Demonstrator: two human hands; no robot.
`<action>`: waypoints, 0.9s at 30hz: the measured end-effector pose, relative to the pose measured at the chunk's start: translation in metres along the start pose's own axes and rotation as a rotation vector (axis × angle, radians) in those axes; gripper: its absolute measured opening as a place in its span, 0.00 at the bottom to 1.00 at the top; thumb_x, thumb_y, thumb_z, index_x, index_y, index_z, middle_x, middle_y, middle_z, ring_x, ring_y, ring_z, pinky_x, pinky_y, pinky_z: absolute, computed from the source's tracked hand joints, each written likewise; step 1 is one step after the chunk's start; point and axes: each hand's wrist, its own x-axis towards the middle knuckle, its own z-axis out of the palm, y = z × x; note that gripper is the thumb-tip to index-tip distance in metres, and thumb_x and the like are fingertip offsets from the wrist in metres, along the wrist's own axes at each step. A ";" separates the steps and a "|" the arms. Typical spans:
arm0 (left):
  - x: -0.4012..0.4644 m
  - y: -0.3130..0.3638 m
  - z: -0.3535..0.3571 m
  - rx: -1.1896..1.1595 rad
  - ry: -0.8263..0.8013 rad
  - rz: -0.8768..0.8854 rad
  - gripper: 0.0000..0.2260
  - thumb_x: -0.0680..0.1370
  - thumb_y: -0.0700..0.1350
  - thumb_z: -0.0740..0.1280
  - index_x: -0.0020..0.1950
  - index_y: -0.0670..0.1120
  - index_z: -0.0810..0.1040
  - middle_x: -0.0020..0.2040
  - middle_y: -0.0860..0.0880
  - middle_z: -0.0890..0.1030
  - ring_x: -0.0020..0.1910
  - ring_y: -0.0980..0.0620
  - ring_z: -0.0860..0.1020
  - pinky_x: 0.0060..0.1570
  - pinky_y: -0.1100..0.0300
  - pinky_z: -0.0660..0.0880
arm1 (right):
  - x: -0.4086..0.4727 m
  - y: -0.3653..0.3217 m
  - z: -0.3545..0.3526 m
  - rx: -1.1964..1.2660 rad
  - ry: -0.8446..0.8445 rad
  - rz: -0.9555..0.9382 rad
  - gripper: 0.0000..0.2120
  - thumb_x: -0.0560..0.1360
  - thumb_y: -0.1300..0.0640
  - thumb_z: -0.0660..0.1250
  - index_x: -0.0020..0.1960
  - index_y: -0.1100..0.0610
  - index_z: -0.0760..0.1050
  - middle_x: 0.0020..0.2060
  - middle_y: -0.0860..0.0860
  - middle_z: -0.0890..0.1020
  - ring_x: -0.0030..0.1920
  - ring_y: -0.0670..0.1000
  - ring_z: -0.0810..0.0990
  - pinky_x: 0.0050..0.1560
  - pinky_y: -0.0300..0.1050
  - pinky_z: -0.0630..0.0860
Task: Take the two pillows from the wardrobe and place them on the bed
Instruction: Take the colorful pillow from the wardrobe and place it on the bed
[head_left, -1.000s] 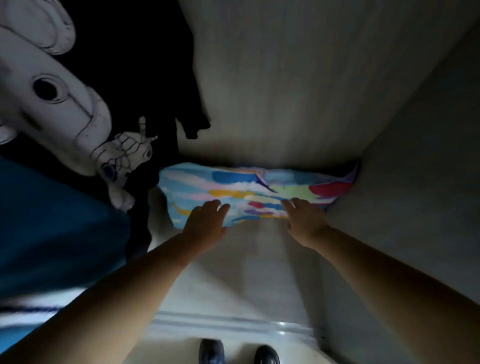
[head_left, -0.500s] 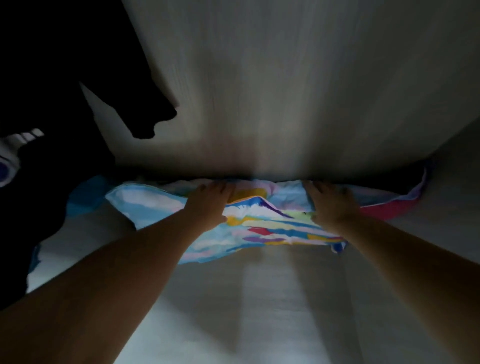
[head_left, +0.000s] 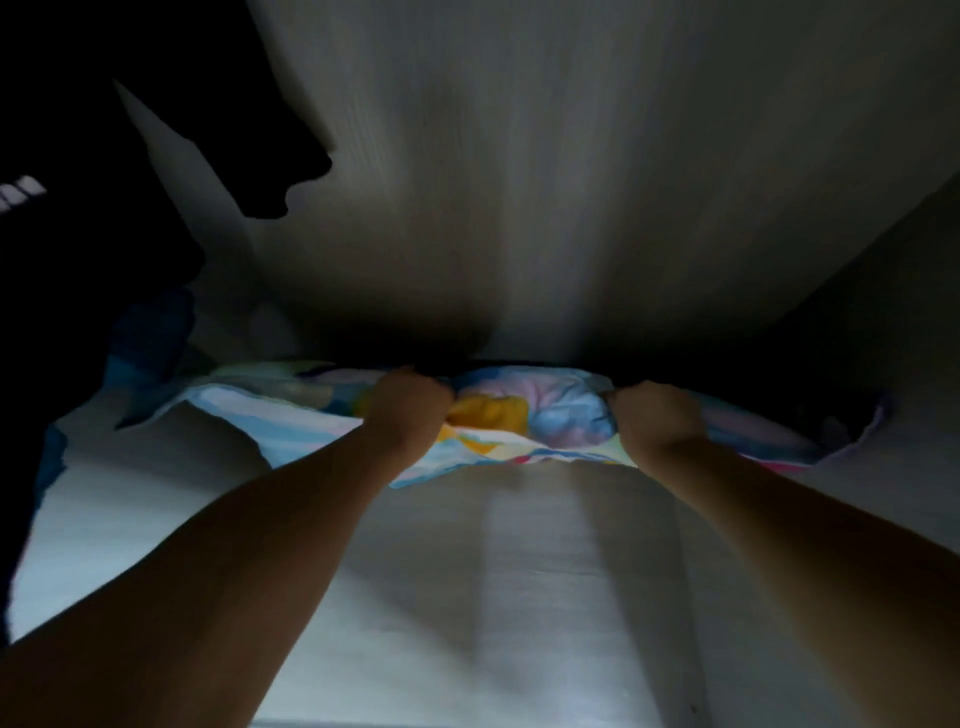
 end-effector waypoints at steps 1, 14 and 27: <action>-0.009 -0.001 -0.010 0.044 0.025 0.016 0.10 0.65 0.53 0.71 0.37 0.47 0.84 0.32 0.49 0.85 0.34 0.56 0.83 0.35 0.67 0.76 | -0.010 0.002 -0.001 -0.009 -0.016 -0.010 0.15 0.81 0.57 0.56 0.60 0.54 0.80 0.57 0.54 0.83 0.60 0.54 0.81 0.59 0.47 0.76; -0.178 -0.011 -0.116 0.017 -0.142 0.145 0.12 0.77 0.39 0.59 0.54 0.43 0.80 0.53 0.43 0.83 0.55 0.43 0.80 0.53 0.53 0.76 | -0.226 -0.010 -0.085 0.171 -0.126 0.079 0.16 0.80 0.59 0.55 0.62 0.56 0.79 0.60 0.54 0.81 0.63 0.56 0.79 0.61 0.48 0.75; -0.341 0.018 -0.228 0.001 0.000 0.446 0.07 0.74 0.47 0.65 0.49 0.48 0.80 0.51 0.43 0.83 0.53 0.41 0.81 0.47 0.55 0.75 | -0.517 -0.016 -0.151 0.298 -0.130 0.340 0.15 0.79 0.61 0.58 0.61 0.56 0.78 0.59 0.55 0.81 0.60 0.58 0.80 0.55 0.47 0.77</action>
